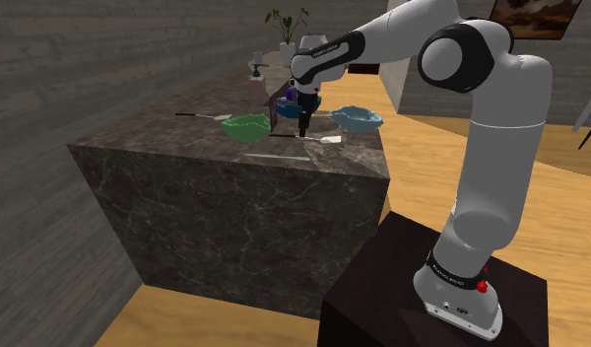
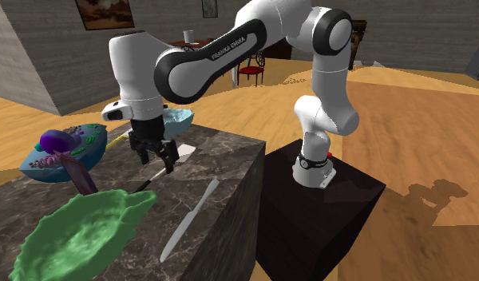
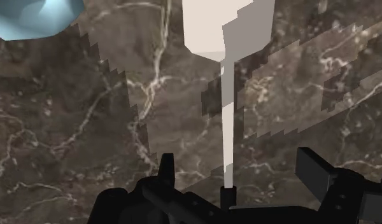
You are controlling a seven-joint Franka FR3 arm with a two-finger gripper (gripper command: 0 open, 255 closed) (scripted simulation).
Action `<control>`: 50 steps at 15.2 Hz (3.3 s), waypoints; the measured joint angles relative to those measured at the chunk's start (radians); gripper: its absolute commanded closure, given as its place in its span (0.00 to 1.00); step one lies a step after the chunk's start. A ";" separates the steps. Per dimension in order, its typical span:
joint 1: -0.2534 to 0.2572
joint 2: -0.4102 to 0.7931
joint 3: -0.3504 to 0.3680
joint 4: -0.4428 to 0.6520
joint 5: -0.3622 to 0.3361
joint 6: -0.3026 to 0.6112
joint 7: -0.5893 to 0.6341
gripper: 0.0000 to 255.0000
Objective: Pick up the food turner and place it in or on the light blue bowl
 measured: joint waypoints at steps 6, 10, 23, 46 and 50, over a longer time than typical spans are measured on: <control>-0.001 0.011 0.001 -0.018 0.004 0.029 -0.005 0.00; -0.001 0.011 0.001 -0.018 0.004 0.029 -0.005 1.00; 0.000 0.002 0.000 0.014 0.000 -0.010 0.002 1.00; -0.008 -0.010 -0.006 0.301 -0.010 -0.310 0.017 1.00; -0.013 0.002 -0.008 0.374 -0.007 -0.371 0.017 1.00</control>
